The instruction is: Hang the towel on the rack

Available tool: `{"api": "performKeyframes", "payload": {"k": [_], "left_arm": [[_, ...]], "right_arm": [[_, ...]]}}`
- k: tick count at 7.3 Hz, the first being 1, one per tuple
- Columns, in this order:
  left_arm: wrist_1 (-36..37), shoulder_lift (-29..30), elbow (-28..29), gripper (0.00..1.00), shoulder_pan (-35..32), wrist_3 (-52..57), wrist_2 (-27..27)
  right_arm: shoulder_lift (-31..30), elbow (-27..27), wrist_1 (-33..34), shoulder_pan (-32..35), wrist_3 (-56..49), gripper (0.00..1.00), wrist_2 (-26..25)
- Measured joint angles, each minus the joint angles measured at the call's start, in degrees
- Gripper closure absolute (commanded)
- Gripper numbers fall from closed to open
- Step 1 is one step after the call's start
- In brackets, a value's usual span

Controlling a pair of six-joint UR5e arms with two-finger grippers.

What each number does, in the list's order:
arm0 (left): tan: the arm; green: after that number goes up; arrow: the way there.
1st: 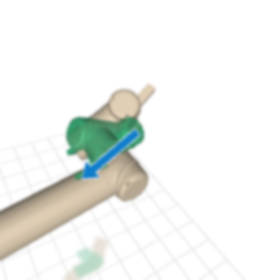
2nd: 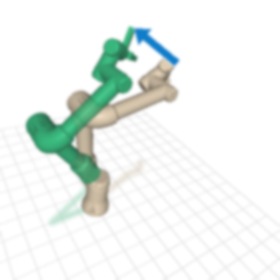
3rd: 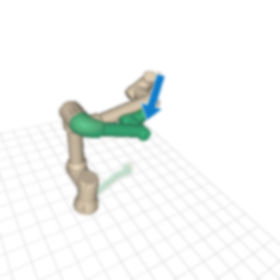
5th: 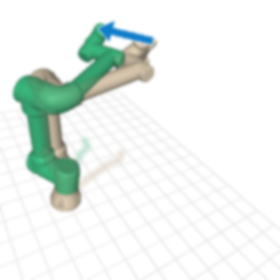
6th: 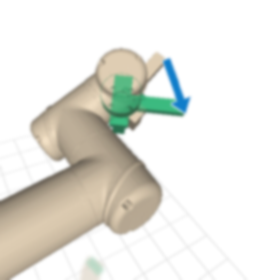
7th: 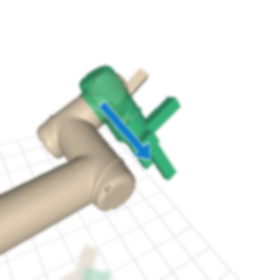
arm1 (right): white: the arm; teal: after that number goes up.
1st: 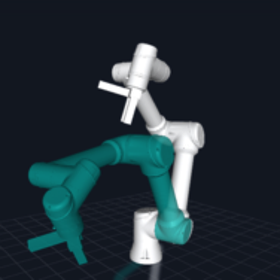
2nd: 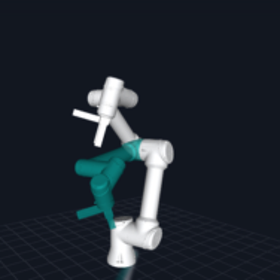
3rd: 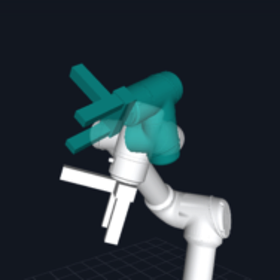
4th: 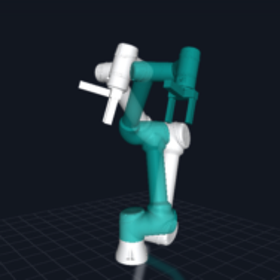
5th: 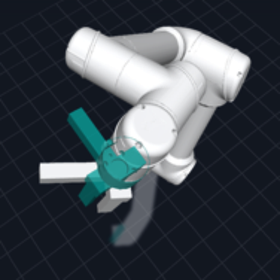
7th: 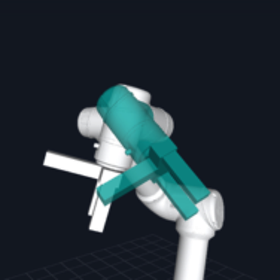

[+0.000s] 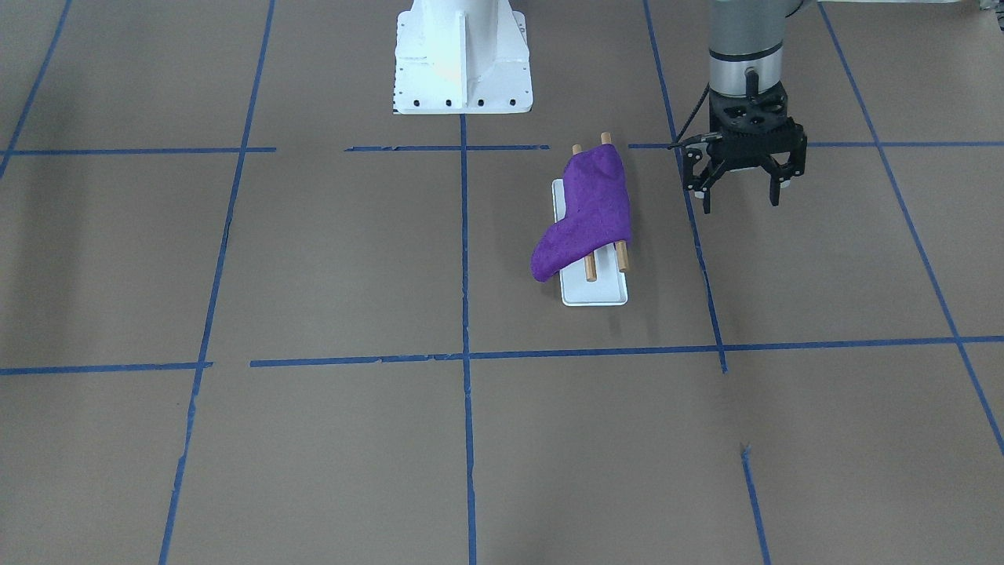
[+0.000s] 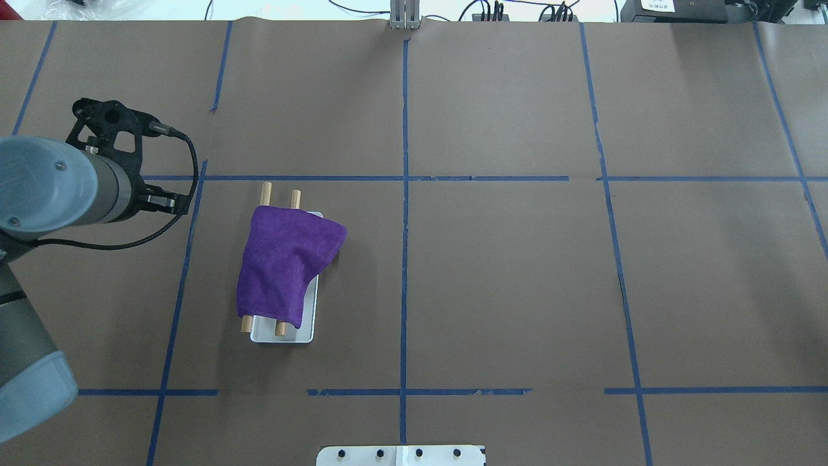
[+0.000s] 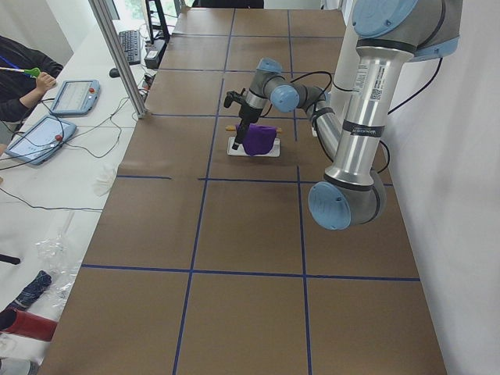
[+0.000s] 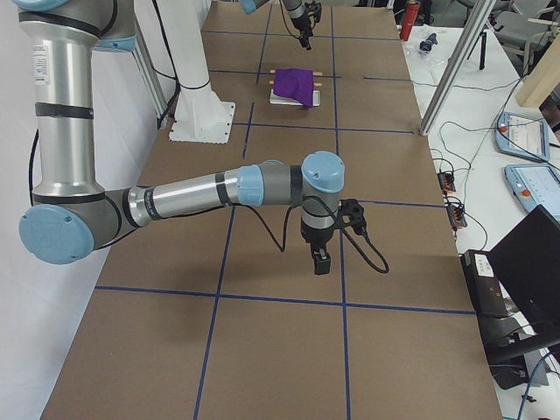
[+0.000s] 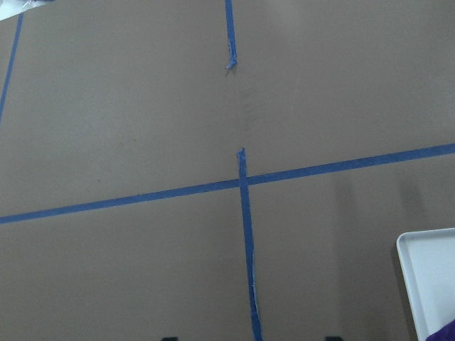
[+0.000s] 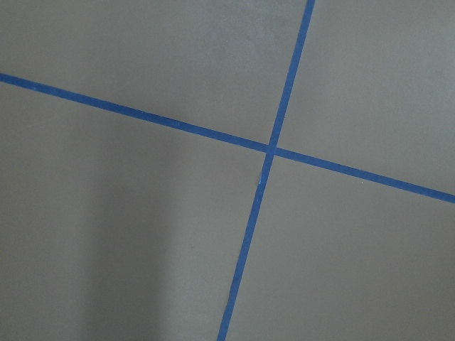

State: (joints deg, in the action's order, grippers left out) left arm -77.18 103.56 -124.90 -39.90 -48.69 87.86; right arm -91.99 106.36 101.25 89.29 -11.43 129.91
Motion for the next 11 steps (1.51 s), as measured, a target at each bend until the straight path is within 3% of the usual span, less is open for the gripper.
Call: {"api": "performKeyframes", "payload": {"k": [1, 3, 5, 7, 9, 11], "left_arm": [[0.0, -0.2, 0.6, 0.0, -4.6, 6.1, 2.6], [0.0, -0.3, 3.8, 0.0, -17.1, 21.2, 13.7], [0.0, -0.3, 11.2, 0.0, -30.2, 38.1, 25.2], [-0.2, -0.5, 21.4, 0.0, -40.7, 51.6, 32.2], [-3.2, -3.0, 30.3, 0.0, -47.1, 56.2, 36.5], [-10.9, -8.1, 35.3, 0.0, -49.1, 58.1, 40.5]], "right_arm": [[-0.3, 0.0, 0.0, 0.0, 0.0, 0.0, 0.0], [-0.5, -0.3, 0.0, 0.0, 0.5, 0.0, 0.0], [-0.5, -0.4, 0.1, 0.0, 0.7, 0.0, 0.1], [-0.6, -1.4, 0.1, 0.3, 0.7, 0.0, 0.2], [-0.5, -4.5, 0.1, 1.7, 0.6, 0.0, 3.3], [-0.3, -6.3, 0.0, 2.6, 0.5, 0.0, 5.7]]}}
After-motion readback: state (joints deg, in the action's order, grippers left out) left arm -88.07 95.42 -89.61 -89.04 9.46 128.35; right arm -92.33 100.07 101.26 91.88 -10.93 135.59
